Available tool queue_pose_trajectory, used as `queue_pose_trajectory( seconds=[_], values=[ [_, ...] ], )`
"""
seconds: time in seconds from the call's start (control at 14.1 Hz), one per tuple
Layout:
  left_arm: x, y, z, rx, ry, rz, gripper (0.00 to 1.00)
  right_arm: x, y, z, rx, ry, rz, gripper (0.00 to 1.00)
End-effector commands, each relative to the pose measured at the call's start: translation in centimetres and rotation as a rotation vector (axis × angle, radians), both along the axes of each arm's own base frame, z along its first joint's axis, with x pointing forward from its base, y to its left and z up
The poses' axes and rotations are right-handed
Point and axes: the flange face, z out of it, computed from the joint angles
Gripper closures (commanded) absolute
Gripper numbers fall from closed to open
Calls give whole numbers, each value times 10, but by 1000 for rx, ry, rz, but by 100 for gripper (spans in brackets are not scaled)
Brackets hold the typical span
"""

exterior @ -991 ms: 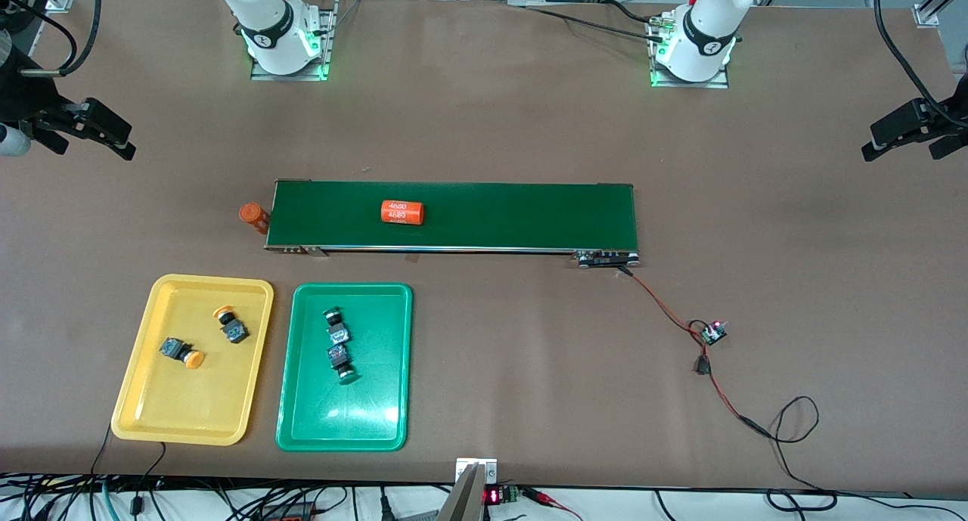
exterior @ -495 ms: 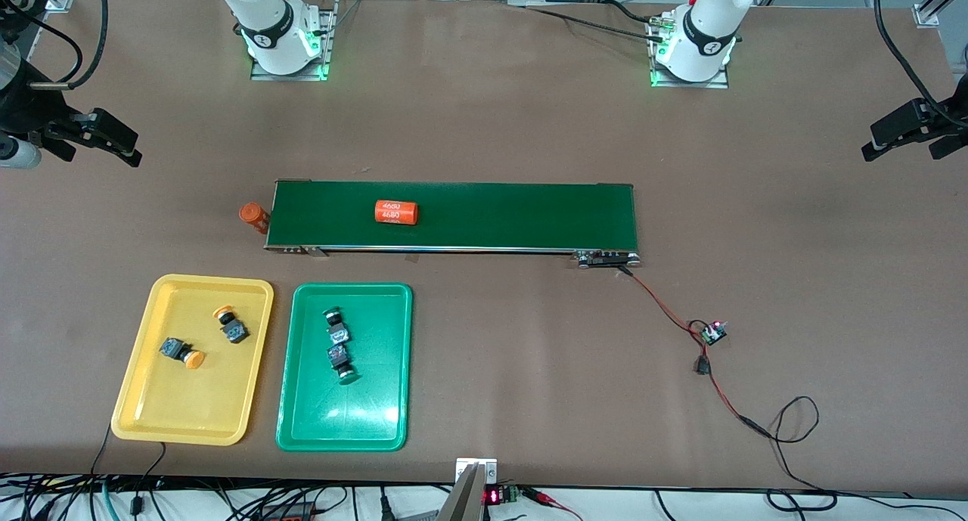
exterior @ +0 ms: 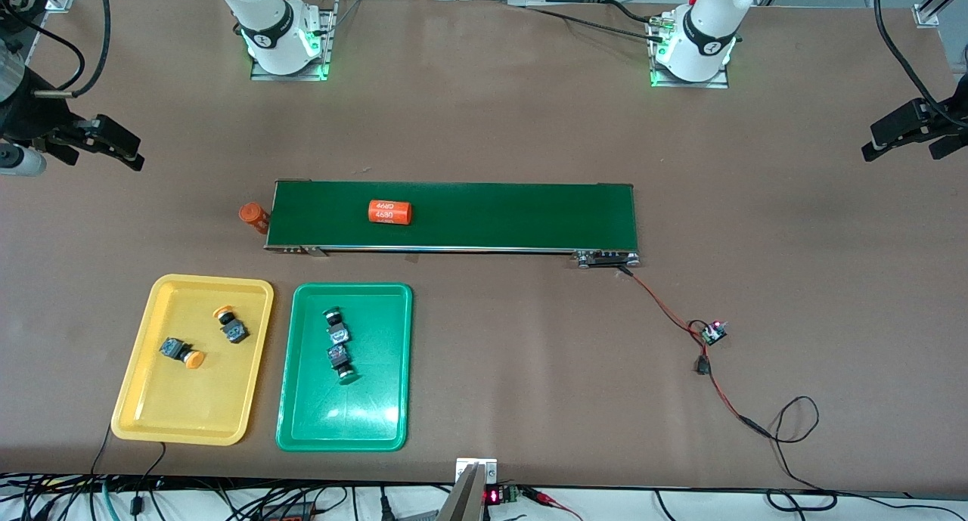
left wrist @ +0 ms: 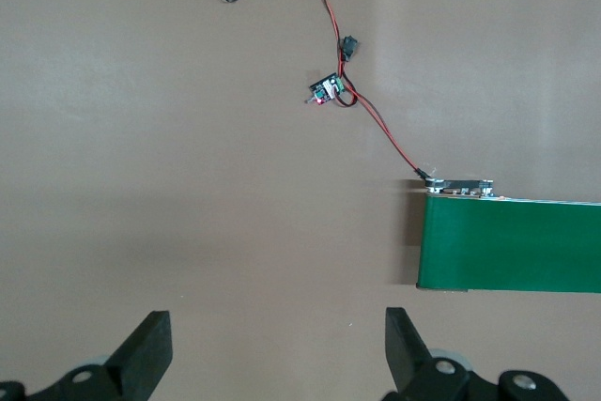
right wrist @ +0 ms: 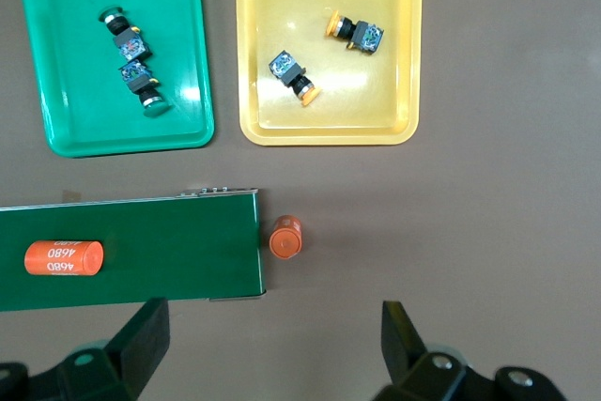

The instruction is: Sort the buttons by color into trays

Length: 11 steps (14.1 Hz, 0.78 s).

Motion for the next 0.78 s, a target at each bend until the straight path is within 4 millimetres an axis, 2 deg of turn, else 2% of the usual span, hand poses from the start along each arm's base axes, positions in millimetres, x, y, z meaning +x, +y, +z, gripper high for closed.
queue_pose_trajectory(
  seconds=[0.0, 0.5, 0.71],
  values=[
    [-2, 1, 5, 15, -4, 0, 0, 10, -1, 8, 10, -4, 17, 0],
    [-2, 1, 5, 15, -4, 0, 0, 11, -1, 9, 17, -11, 44, 0],
    [-1, 1, 4, 18, -10, -1, 0, 11, 1, 20, 18, -30, 49, 0]
  ],
)
